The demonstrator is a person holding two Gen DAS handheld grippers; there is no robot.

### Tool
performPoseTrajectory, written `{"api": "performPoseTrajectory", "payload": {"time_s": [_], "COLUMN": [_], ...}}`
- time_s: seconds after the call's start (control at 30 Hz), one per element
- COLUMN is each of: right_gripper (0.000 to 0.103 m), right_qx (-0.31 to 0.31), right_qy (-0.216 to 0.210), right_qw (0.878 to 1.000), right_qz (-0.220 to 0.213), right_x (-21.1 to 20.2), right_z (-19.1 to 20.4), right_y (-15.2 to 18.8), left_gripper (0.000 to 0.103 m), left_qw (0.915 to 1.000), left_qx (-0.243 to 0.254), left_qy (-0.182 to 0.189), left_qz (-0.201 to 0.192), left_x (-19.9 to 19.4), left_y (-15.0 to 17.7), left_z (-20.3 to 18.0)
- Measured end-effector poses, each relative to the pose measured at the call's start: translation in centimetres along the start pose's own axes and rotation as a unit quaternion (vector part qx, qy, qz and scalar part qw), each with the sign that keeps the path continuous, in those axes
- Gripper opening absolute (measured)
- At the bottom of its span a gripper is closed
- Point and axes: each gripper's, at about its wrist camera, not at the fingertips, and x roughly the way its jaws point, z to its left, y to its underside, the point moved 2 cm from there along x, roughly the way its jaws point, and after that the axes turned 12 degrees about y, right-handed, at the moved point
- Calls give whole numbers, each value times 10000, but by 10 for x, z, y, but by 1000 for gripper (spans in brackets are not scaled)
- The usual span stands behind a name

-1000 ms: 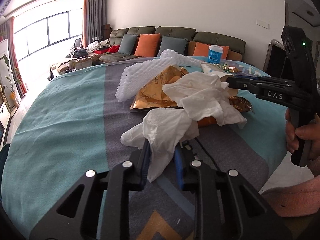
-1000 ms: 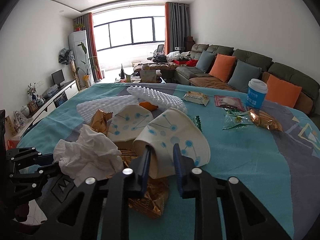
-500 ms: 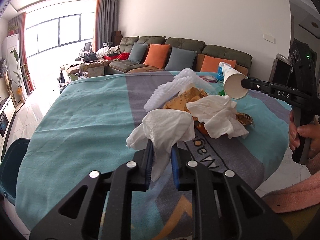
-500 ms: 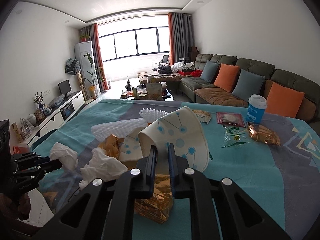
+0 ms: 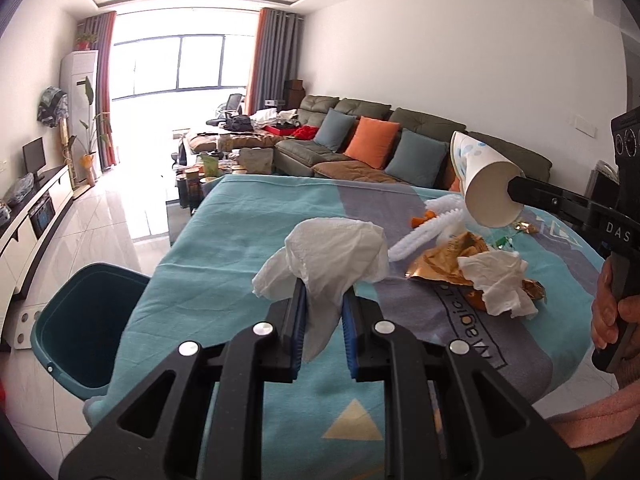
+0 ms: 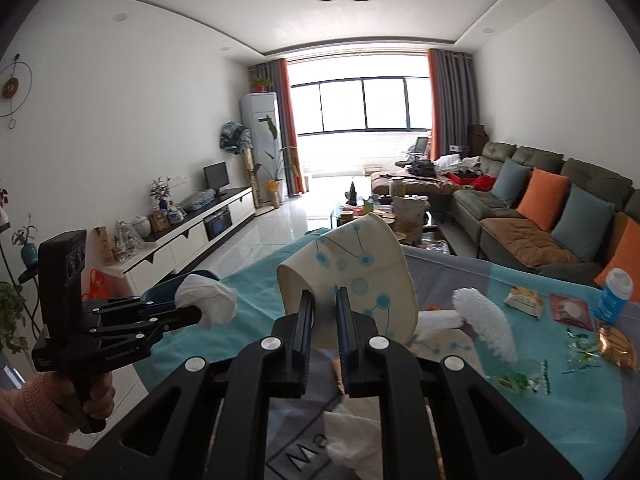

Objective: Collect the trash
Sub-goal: 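Carry tissue and cup to the teal wastebasket and release both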

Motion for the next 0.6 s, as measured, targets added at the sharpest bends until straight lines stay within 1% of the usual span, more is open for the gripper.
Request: {"api": "performPoseTrajectory", "payload": {"time_s": [0.13, 0.27, 0.4, 0.6], "right_gripper": [11, 11, 11, 11], "right_qx": [-301, -530, -683, -810], "right_qy": [-536, -986, -1436, -1940], "right_qw": [9981, 9937, 9870, 9763], "right_qz": [55, 110, 243, 514], "right_x": [24, 48, 71, 101], "right_z": [43, 82, 119, 168], "right_y": [-11, -24, -37, -47], "left_gripper": [17, 17, 17, 17], "left_qw": [9988, 9950, 9889, 9788], "left_qx": [-288, -567, -877, -1195], "left_qy": [-388, -802, -1185, -1648], "left_qz": [-86, -151, -200, -245], "left_x": [-19, -36, -55, -80], "left_y": [0, 1, 7, 12], "left_z": [32, 66, 104, 148]}}
